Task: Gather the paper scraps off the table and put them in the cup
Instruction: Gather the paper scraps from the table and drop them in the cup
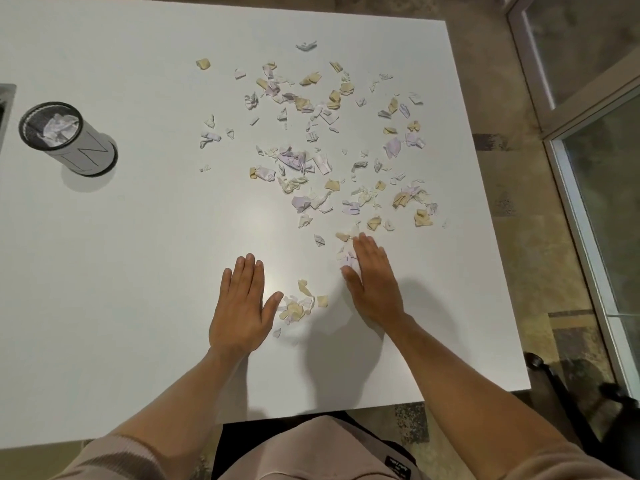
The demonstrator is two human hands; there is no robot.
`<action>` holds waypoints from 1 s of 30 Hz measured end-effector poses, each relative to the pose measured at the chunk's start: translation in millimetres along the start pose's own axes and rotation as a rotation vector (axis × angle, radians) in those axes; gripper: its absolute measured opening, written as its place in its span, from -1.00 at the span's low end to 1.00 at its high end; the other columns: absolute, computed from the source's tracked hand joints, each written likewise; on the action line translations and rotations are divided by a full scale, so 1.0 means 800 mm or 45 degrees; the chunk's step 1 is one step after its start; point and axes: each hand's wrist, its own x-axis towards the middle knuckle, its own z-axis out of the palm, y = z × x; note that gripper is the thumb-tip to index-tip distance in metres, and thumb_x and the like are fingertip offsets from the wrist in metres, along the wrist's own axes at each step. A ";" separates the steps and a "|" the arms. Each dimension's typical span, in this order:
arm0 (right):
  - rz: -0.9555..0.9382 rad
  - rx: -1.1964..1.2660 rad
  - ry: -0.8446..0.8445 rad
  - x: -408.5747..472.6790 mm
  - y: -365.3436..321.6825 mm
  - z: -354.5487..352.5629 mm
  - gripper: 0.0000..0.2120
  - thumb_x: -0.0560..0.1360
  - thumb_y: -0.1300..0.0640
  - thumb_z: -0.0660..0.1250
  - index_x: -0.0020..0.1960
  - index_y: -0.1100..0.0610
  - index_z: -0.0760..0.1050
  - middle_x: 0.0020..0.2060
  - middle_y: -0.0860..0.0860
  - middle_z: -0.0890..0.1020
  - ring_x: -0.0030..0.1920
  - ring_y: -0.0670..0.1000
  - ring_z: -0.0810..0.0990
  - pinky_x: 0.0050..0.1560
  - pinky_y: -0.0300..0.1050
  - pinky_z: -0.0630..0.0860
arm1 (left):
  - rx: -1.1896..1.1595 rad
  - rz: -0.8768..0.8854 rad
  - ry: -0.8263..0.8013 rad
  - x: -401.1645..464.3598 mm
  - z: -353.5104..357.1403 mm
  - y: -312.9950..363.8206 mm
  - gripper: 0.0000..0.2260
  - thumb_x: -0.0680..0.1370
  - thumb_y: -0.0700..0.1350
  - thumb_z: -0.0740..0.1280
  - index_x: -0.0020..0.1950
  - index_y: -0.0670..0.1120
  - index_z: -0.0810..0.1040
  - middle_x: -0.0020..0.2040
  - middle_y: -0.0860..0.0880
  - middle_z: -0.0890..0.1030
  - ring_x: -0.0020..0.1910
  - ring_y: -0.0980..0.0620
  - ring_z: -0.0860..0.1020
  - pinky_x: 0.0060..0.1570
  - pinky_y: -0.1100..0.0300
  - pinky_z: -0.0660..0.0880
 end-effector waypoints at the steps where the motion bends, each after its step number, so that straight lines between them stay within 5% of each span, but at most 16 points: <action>1: 0.016 0.045 0.084 0.001 0.001 -0.001 -0.42 0.64 -0.18 0.01 0.52 0.16 0.21 0.52 0.07 0.27 0.54 0.00 0.13 0.53 0.01 0.12 | -0.004 0.001 0.004 0.001 0.000 0.000 -0.35 0.63 0.20 -0.08 0.57 -0.23 0.07 0.59 -0.15 0.01 0.59 -0.06 -0.09 0.55 -0.08 -0.10; 5: 0.288 0.088 0.262 0.025 0.010 -0.013 -0.37 0.61 -0.24 0.04 0.55 0.11 0.15 0.56 0.04 0.17 0.56 0.01 0.07 0.54 -0.05 0.05 | 0.023 0.002 0.004 0.001 0.000 0.000 -0.35 0.63 0.20 -0.07 0.57 -0.23 0.09 0.59 -0.16 0.03 0.59 -0.07 -0.07 0.55 -0.08 -0.08; 8: 0.332 0.006 0.078 0.055 0.017 -0.019 -0.30 0.60 -0.27 -0.01 0.59 0.10 -0.02 0.58 0.05 0.02 0.58 0.01 -0.07 0.56 0.03 -0.11 | 0.022 0.004 0.013 0.001 0.001 -0.001 -0.36 0.63 0.19 -0.07 0.57 -0.22 0.09 0.59 -0.15 0.03 0.59 -0.07 -0.07 0.55 -0.07 -0.09; 12: 0.055 -0.095 -0.186 0.061 0.011 -0.011 -0.34 0.62 -0.24 -0.13 0.59 0.11 -0.10 0.59 0.02 -0.04 0.57 -0.04 -0.17 0.54 0.01 -0.27 | 0.009 0.007 0.032 0.001 0.003 -0.002 -0.37 0.64 0.18 -0.06 0.56 -0.23 0.11 0.59 -0.16 0.05 0.59 -0.08 -0.05 0.55 -0.07 -0.08; 24: -0.562 -0.013 -0.415 -0.032 -0.045 0.013 -0.45 0.65 -0.08 -0.05 0.53 0.20 0.20 0.53 0.07 0.24 0.56 0.03 0.09 0.54 0.12 0.00 | -0.005 0.010 0.029 0.001 0.004 -0.005 -0.42 0.66 0.14 -0.06 0.57 -0.20 0.10 0.59 -0.14 0.06 0.59 -0.05 -0.08 0.55 -0.07 -0.09; 30: -0.317 0.189 -0.205 -0.060 -0.044 -0.008 -0.51 0.65 -0.03 0.07 0.51 0.16 0.22 0.50 0.07 0.29 0.54 0.03 0.16 0.50 0.08 0.19 | -0.191 -0.030 0.033 0.000 -0.001 -0.005 -0.45 0.67 0.13 -0.01 0.57 -0.16 0.12 0.60 -0.07 0.05 0.59 -0.01 -0.11 0.55 -0.02 -0.14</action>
